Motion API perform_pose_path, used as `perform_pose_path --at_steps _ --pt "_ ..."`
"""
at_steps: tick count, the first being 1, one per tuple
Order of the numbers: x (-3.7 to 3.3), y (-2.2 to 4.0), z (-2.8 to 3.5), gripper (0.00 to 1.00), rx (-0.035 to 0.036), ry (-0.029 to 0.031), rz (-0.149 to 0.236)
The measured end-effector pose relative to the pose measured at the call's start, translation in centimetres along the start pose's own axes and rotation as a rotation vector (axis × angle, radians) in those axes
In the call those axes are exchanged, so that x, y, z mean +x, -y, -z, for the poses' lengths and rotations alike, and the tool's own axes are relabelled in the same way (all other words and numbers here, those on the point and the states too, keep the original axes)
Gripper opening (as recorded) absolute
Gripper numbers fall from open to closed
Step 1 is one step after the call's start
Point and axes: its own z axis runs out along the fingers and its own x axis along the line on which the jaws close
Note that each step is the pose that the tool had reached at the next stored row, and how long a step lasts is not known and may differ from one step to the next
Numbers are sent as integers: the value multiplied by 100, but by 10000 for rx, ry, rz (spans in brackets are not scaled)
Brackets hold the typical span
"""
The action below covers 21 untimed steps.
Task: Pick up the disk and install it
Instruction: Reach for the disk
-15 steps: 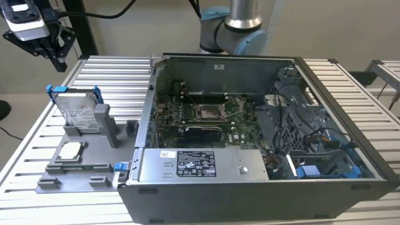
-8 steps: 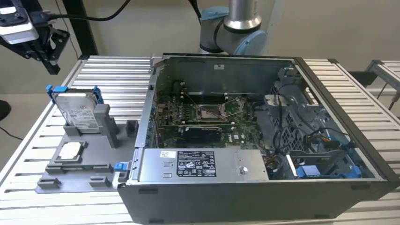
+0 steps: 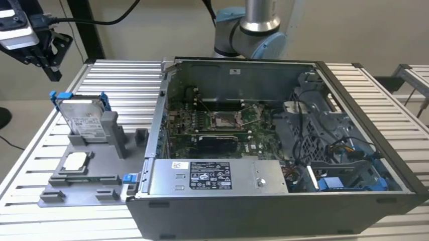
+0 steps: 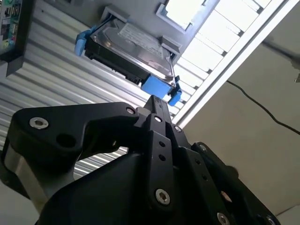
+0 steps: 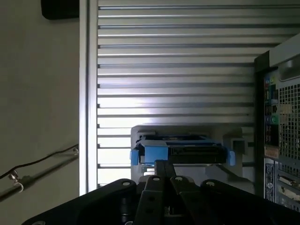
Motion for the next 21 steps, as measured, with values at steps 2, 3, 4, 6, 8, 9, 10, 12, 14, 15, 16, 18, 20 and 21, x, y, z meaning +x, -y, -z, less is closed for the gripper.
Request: perform_pose_path --at_steps 2,3,4,6,8,9,10,12,14,15,16,18,20,21 --pt "0 0 0 0 1 -2 1" --pt "-1 1 -2 0 13 -5 3" --pt "-1 0 -1 0 51 -11 7" --pt "-1 1 -3 0 169 -17 26" --pt "-1 1 -6 0 239 -16 44" --pt "-1 1 -6 0 261 -18 56" --pt "0 1 -6 0 275 -21 71" --pt "0 1 -6 0 281 -26 117" --pt "0 1 -8 0 280 -30 173" --pt "0 1 -8 0 280 -33 201" --pt "0 1 -8 0 280 -36 234" --pt "0 1 -8 0 280 -41 281" --pt "0 1 -8 0 280 -45 311" --pt "1 1 -8 0 280 -47 337"
